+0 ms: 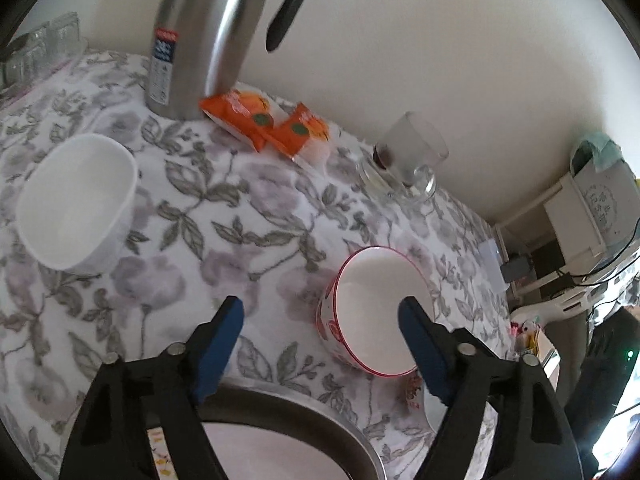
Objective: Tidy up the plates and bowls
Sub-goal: 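Move both tools to the red-rimmed strawberry bowl and close on its rim, then lift the red-rimmed bowl with both tools over the steel basin, then lower the red-rimmed bowl into the basin onto the plate with both tools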
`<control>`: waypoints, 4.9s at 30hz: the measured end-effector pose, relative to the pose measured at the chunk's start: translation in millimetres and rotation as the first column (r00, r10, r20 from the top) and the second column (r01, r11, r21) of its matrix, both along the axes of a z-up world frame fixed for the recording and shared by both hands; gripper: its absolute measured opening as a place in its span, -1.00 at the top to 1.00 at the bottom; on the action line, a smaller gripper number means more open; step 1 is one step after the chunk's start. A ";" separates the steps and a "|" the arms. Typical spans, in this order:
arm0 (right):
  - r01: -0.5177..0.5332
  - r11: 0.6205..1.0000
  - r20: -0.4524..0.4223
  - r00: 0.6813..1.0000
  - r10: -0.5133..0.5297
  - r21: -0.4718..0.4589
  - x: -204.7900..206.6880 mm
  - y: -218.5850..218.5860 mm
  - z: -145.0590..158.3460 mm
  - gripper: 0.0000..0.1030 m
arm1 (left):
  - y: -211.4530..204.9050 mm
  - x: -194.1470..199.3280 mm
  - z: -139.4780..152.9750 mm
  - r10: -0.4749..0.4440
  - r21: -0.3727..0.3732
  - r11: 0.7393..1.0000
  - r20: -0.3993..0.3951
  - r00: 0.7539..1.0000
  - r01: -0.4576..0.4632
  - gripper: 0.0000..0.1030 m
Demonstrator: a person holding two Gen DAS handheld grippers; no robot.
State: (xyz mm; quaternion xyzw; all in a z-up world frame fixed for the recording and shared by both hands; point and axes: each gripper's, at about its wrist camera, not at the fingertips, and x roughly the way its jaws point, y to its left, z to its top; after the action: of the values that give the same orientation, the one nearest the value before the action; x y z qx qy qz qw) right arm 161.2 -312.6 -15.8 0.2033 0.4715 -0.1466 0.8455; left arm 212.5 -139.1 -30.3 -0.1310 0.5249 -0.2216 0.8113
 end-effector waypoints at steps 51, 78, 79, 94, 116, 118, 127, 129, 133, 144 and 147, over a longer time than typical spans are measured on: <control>-0.002 0.998 -0.060 0.998 -0.002 -0.056 20.4 12.2 -9.4 0.77 | -31.9 -10.6 3.5 -0.172 0.076 0.983 0.072 0.982 0.167 0.72; -0.033 0.998 0.029 0.999 0.034 -0.045 -66.1 67.0 59.1 0.75 | 12.2 -115.5 73.4 -0.183 0.158 0.977 0.260 0.948 0.146 0.71; -0.035 0.998 0.031 0.999 0.037 -0.047 -69.4 70.6 60.5 0.75 | 15.4 -117.7 73.7 -0.182 0.154 0.977 0.259 0.949 0.145 0.71; -0.066 0.998 0.035 0.997 0.067 -0.017 -96.8 127.2 51.4 0.75 | 84.0 -146.8 61.4 -0.092 0.074 0.994 0.216 0.972 0.078 0.71; 0.002 1.000 0.024 1.000 -0.003 0.012 -108.7 163.3 14.3 0.72 | 115.5 -140.4 23.8 -0.038 0.091 0.995 0.073 0.997 0.031 0.71; 0.001 1.000 0.026 1.000 -0.001 0.009 -109.3 163.4 12.3 0.72 | 114.8 -140.7 23.2 -0.041 0.098 0.995 0.071 0.997 0.034 0.71; -0.010 1.000 0.014 1.000 0.011 -0.004 -107.8 166.5 7.9 0.71 | 115.1 -137.9 17.1 -0.039 0.112 0.993 0.046 0.998 0.034 0.71; -0.011 1.000 0.008 1.000 0.011 0.000 -107.9 167.1 6.0 0.71 | 116.0 -137.2 15.5 -0.034 0.108 0.994 0.037 0.999 0.030 0.71; -0.020 1.000 -0.001 1.000 0.020 -0.019 -107.0 170.2 4.0 0.71 | 117.8 -134.4 9.9 -0.024 0.100 0.995 0.008 1.000 0.023 0.71; -0.024 0.999 0.002 1.000 0.024 -0.027 -105.9 171.9 1.3 0.69 | 125.8 -128.6 3.0 0.002 0.045 0.999 -0.046 0.999 0.000 0.71; -0.025 0.999 0.001 1.000 0.025 -0.027 -106.0 172.0 1.0 0.68 | 126.7 -127.5 2.8 0.008 0.036 0.999 -0.050 0.999 -0.006 0.71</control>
State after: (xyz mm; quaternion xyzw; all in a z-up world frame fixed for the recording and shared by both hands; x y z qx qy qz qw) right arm 55.2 -140.5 -14.8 0.1860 0.4712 -0.1422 0.8504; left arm 85.0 -12.4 -27.5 -0.1241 0.5486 -0.2060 0.8008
